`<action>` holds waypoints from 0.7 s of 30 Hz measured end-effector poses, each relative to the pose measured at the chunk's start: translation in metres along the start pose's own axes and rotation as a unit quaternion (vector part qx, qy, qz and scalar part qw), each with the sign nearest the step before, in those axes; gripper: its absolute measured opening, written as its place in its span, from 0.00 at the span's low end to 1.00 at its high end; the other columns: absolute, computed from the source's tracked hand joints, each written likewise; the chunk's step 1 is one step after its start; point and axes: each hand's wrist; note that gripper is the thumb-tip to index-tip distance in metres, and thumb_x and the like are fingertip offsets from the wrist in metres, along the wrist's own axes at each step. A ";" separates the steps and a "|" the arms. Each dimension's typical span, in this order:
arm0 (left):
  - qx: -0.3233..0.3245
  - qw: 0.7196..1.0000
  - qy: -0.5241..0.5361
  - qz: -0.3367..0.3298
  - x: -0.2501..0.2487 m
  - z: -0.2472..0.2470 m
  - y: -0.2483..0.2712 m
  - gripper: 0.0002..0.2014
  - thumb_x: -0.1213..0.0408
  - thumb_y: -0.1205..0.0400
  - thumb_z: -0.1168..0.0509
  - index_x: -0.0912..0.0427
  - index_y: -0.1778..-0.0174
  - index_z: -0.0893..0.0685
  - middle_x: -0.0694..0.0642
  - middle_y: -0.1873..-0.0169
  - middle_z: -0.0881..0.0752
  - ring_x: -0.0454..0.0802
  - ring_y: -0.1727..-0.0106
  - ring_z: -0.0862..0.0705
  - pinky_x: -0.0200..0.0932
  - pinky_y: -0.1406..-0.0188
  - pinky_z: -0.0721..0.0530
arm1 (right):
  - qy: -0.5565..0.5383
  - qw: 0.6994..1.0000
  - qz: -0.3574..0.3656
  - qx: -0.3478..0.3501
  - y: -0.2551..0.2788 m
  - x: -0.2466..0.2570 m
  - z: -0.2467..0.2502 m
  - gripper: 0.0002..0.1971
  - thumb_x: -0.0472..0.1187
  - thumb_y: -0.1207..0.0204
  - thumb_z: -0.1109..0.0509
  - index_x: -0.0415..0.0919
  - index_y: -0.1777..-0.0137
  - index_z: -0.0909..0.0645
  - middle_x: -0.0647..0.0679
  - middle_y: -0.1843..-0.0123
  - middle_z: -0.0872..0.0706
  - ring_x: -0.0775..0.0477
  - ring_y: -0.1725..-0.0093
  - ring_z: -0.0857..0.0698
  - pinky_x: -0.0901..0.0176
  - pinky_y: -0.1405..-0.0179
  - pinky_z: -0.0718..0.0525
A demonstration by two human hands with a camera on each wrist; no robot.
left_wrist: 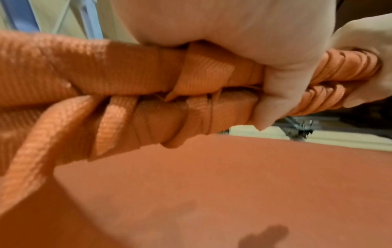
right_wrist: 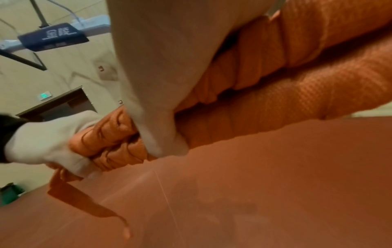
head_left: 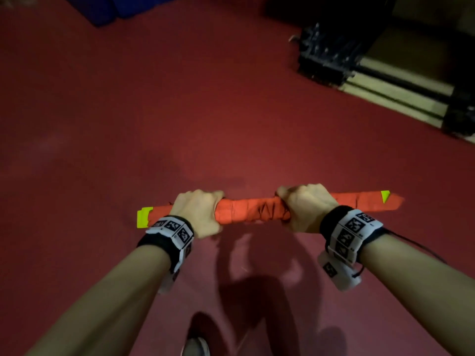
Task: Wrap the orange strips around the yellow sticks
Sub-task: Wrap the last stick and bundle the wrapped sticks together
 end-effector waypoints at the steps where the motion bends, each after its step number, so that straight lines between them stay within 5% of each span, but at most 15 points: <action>1: 0.001 1.000 0.002 -0.001 0.000 0.035 0.008 0.19 0.48 0.35 0.29 0.44 0.49 0.21 0.51 0.60 0.11 0.61 0.54 0.11 0.46 0.58 0.21 | -0.002 1.000 -0.003 -0.009 0.012 -0.001 0.033 0.21 0.57 0.33 0.28 0.51 0.44 0.27 0.53 0.46 0.13 0.39 0.46 0.12 0.54 0.57 0.22; 11: -0.017 0.999 0.030 -0.019 0.008 0.402 0.060 0.22 0.49 0.42 0.21 0.45 0.53 0.16 0.46 0.63 0.12 0.53 0.58 0.12 0.43 0.61 0.16 | -0.025 0.994 -0.044 -0.102 0.096 -0.010 0.380 0.24 0.60 0.40 0.20 0.51 0.47 0.17 0.48 0.54 0.13 0.38 0.49 0.12 0.54 0.59 0.22; 21: -0.119 0.990 0.011 -0.074 -0.012 0.582 0.028 0.22 0.51 0.43 0.19 0.48 0.56 0.15 0.47 0.66 0.13 0.51 0.63 0.14 0.48 0.60 0.12 | -0.024 0.972 -0.106 -0.210 0.115 -0.067 0.538 0.21 0.57 0.44 0.18 0.51 0.54 0.17 0.53 0.63 0.18 0.42 0.56 0.14 0.56 0.62 0.21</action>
Point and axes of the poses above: each hand's wrist, its own y-axis away from the middle knuckle, its own z-axis out of the back of the hand, x = y × z
